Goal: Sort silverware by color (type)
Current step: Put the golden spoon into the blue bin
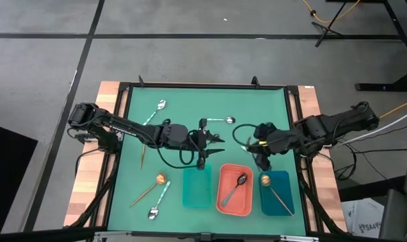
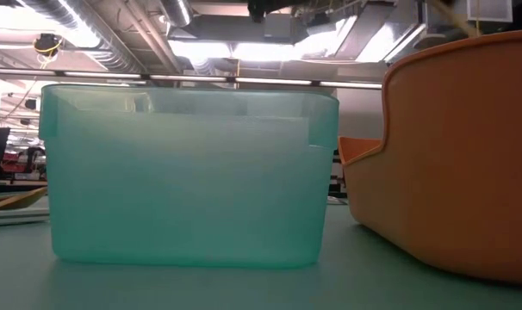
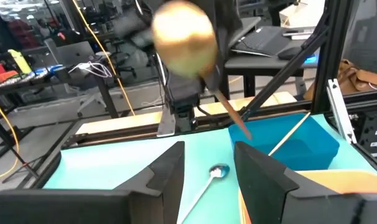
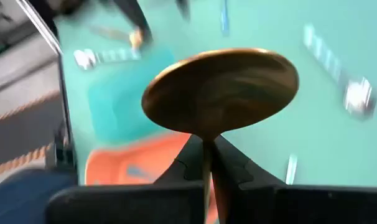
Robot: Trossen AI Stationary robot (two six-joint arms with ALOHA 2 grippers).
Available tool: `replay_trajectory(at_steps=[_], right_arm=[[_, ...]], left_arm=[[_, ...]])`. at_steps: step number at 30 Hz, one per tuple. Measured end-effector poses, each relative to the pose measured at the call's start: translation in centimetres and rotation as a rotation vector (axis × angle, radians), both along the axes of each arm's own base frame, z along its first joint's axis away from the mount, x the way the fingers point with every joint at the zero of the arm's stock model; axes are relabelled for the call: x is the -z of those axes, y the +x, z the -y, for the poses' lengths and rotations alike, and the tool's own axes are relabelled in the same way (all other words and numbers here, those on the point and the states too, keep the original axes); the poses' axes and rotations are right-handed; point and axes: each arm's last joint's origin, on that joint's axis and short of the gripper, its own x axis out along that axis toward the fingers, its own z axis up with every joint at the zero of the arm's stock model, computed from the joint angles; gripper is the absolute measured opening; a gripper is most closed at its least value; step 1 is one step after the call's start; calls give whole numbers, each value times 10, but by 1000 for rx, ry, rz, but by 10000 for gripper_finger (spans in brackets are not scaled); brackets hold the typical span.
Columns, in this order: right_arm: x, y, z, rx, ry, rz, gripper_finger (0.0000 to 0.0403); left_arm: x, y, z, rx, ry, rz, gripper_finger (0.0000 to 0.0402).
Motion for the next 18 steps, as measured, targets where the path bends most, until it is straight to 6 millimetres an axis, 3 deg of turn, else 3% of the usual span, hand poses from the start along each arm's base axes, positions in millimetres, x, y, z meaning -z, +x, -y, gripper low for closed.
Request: replay_trajectory(at_steps=[9, 18], right_arm=[[43, -12, -4, 152, 306, -327, 0], [69, -32, -37, 196, 379, -470, 0]], left_arm=[[0, 0, 0, 0, 1, -4, 134], [2, 0, 0, -3, -21, -15, 134]])
